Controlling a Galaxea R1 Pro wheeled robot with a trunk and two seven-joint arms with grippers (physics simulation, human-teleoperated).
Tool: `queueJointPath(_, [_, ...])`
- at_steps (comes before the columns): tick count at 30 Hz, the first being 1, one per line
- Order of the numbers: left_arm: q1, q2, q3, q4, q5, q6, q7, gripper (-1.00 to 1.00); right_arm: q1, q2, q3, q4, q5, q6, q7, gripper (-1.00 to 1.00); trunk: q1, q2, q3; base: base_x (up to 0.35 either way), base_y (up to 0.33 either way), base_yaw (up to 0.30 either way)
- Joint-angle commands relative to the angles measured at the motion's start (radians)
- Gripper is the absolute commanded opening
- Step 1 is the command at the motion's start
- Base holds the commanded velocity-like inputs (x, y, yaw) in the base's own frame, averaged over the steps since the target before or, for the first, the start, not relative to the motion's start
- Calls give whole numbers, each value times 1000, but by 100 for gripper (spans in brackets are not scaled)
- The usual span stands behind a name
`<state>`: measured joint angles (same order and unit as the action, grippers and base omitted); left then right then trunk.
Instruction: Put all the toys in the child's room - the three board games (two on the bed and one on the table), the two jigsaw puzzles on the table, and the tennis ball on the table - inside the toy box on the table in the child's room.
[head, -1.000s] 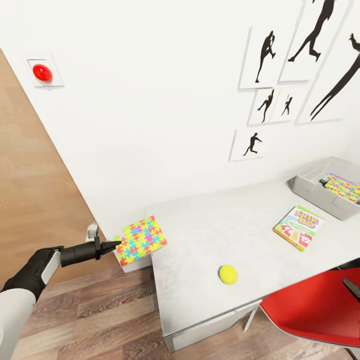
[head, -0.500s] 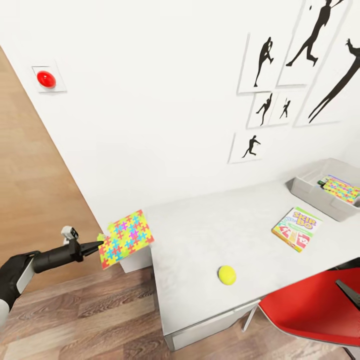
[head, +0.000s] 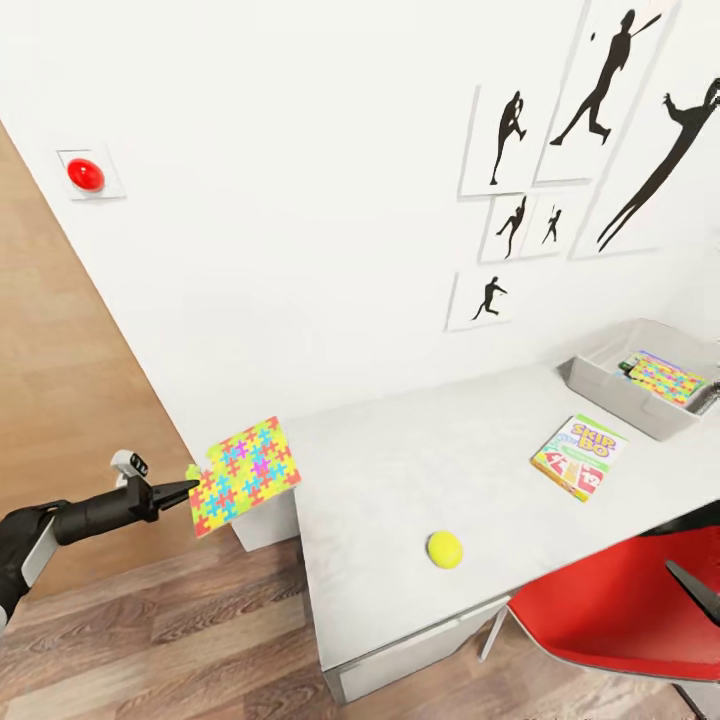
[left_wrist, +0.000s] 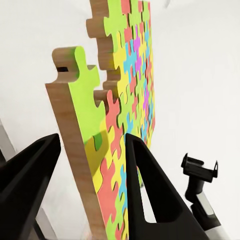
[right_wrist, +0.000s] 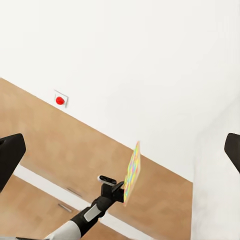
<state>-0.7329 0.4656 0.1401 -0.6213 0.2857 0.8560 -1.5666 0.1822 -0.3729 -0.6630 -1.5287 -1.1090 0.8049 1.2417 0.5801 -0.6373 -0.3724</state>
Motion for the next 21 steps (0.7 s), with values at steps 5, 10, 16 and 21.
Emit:
queueJointPath(5, [0,10,-1,-10,0,10,-4,-100,0,1,-1,-1,-6,7,-2,100,-19,34,22,0,0,-163])
queueJointPath(10, [1,15,-2,-12,0,8,-4,-100,0,2,-1,-1,-5,7,-1,100,-38,69,45,-90,0,-168])
queueJointPath(16, [1,16,-2,-12,0,6,-4,-100,0,2,-2,-1,-5,7,-1,100,-61,111,72,-103,0,-169])
queueJointPath(21, [1,27,-2,-12,0,5,-4,-100,0,2,-3,-1,-5,5,-1,100,-80,146,95,-14,0,-169])
